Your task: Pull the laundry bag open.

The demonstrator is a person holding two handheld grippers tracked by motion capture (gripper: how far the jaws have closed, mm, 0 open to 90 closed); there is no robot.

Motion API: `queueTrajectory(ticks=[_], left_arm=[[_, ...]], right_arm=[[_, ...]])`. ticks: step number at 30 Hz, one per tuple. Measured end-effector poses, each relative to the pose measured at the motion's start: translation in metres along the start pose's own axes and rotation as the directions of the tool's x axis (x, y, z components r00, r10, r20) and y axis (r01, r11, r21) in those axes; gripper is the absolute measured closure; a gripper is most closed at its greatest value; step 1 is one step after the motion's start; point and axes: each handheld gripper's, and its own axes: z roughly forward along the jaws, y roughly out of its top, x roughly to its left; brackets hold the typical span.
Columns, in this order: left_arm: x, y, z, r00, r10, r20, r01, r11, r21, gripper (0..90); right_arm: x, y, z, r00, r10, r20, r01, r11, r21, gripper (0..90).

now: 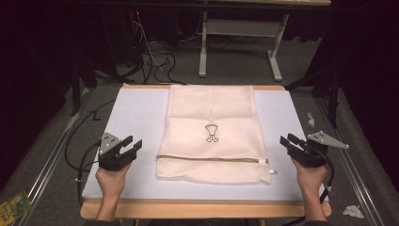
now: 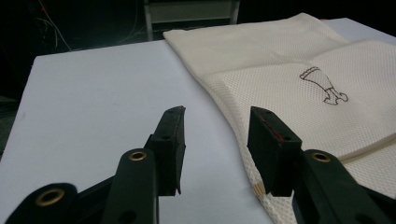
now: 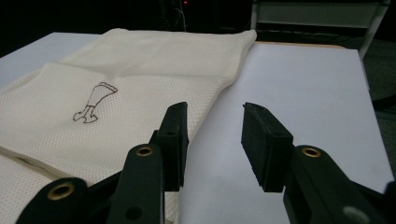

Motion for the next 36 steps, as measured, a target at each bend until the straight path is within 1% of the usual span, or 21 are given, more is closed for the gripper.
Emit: queueTrajectory(ticks=[2, 3, 4, 7, 8, 11, 12, 16, 20, 23, 26, 29, 33, 36], left_arm=[[0.004, -0.001, -0.001, 0.9998, -0.014, -0.015, 0.014, 0.9998, -0.012, 56.4], [0.004, -0.001, -0.001, 0.9998, -0.014, -0.015, 0.014, 0.9998, -0.012, 56.4], [0.007, -0.001, 0.0, 0.9996, -0.021, -0.017, 0.021, 0.9998, -0.006, 56.3], [0.009, -0.002, 0.0, 0.9995, -0.02, -0.025, 0.02, 0.9998, -0.004, 56.1], [0.012, -0.003, 0.001, 0.9991, -0.027, -0.034, 0.027, 0.9996, -0.003, 56.0], [0.015, -0.005, 0.003, 0.9985, -0.037, -0.039, 0.038, 0.9993, 0.004, 55.7], [0.017, -0.008, 0.005, 0.998, -0.043, -0.047, 0.044, 0.999, 0.005, 55.4], [0.02, -0.011, 0.007, 0.9972, -0.055, -0.051, 0.055, 0.9984, 0.011, 55.3], [0.022, -0.016, 0.013, 0.9967, -0.058, -0.057, 0.059, 0.9979, 0.025, 55.0], [0.024, -0.017, 0.015, 0.9963, -0.062, -0.059, 0.064, 0.9975, 0.03, 54.7], [0.027, -0.02, 0.021, 0.9955, -0.07, -0.064, 0.074, 0.9958, 0.054, 54.1], [0.029, -0.023, 0.025, 0.9947, -0.078, -0.067, 0.082, 0.9947, 0.062, 54.0], [0.032, -0.029, 0.032, 0.9916, -0.106, -0.075, 0.112, 0.9908, 0.076, 53.6], [0.032, -0.031, 0.035, 0.991, -0.109, -0.078, 0.116, 0.9896, 0.085, 53.5]], right_arm=[[-0.008, -0.002, -0.004, 0.9998, 0.018, 0.011, -0.018, 1.0, -0.01, 61.8], [-0.008, -0.002, -0.004, 0.9998, 0.018, 0.011, -0.018, 1.0, -0.01, 61.8], [-0.012, -0.003, -0.006, 0.9994, 0.031, 0.016, -0.031, 0.999, -0.015, 61.8], [-0.015, -0.004, -0.007, 0.999, 0.038, 0.023, -0.038, 0.999, -0.017, 61.8], [-0.018, -0.005, -0.008, 0.9985, 0.046, 0.028, -0.045, 0.999, -0.021, 61.8], [-0.022, -0.007, -0.008, 0.9979, 0.055, 0.035, -0.055, 0.998, -0.017, 61.8], [-0.024, -0.009, -0.007, 0.9975, 0.058, 0.04, -0.058, 0.998, -0.014, 61.8], [-0.028, -0.012, -0.005, 0.9962, 0.072, 0.048, -0.072, 0.997, -0.007, 61.8], [-0.03, -0.017, -0.002, 0.9953, 0.077, 0.059, -0.077, 0.997, 0.004, 61.8], [-0.032, -0.019, 0.0, 0.9951, 0.08, 0.058, -0.08, 0.997, 0.01, 61.9], [-0.032, -0.023, 0.002, 0.9937, 0.091, 0.065, -0.093, 0.995, 0.024, 61.8], [-0.032, -0.025, 0.004, 0.9939, 0.084, 0.071, -0.087, 0.996, 0.033, 61.7], [-0.033, -0.027, 0.009, 0.9936, 0.08, 0.08, -0.084, 0.995, 0.053, 60.6], [-0.034, -0.028, 0.01, 0.9935, 0.073, 0.087, -0.078, 0.995, 0.059, 60.5]])
